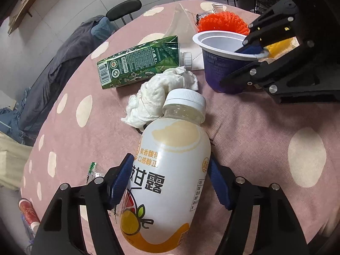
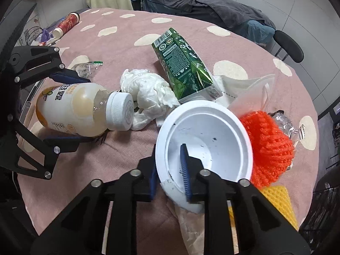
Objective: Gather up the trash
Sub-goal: 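Grasp the white drink bottle with the left tool while the right tool grasps the yogurt cup rim, then carry the yogurt cup to the brown bin and open the right tool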
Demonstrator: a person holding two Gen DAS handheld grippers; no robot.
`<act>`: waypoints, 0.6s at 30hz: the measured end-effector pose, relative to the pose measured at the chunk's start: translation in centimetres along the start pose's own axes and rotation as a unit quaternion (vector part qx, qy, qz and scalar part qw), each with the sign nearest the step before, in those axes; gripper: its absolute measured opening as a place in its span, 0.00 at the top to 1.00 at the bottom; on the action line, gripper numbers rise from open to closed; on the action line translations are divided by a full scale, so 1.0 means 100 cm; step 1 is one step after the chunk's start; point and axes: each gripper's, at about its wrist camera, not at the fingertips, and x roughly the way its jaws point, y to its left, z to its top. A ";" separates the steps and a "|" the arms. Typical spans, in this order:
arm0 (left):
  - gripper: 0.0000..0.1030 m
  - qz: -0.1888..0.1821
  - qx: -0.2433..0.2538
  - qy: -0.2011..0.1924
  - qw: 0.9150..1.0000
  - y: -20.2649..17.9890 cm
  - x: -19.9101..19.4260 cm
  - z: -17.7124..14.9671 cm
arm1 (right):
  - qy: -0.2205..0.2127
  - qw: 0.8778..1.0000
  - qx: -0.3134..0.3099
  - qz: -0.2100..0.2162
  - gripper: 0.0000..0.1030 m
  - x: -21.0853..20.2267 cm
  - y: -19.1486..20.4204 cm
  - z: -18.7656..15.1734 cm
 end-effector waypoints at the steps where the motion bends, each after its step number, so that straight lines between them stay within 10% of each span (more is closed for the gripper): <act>1: 0.36 -0.002 -0.005 -0.003 1.000 0.000 0.000 0.000 | -0.005 1.000 0.002 -0.001 0.87 -0.001 0.001 0.000; 18: 0.39 -0.058 -0.158 -0.107 0.980 -0.014 -0.041 -0.012 | -0.115 0.991 0.072 0.004 0.90 -0.069 -0.005 -0.032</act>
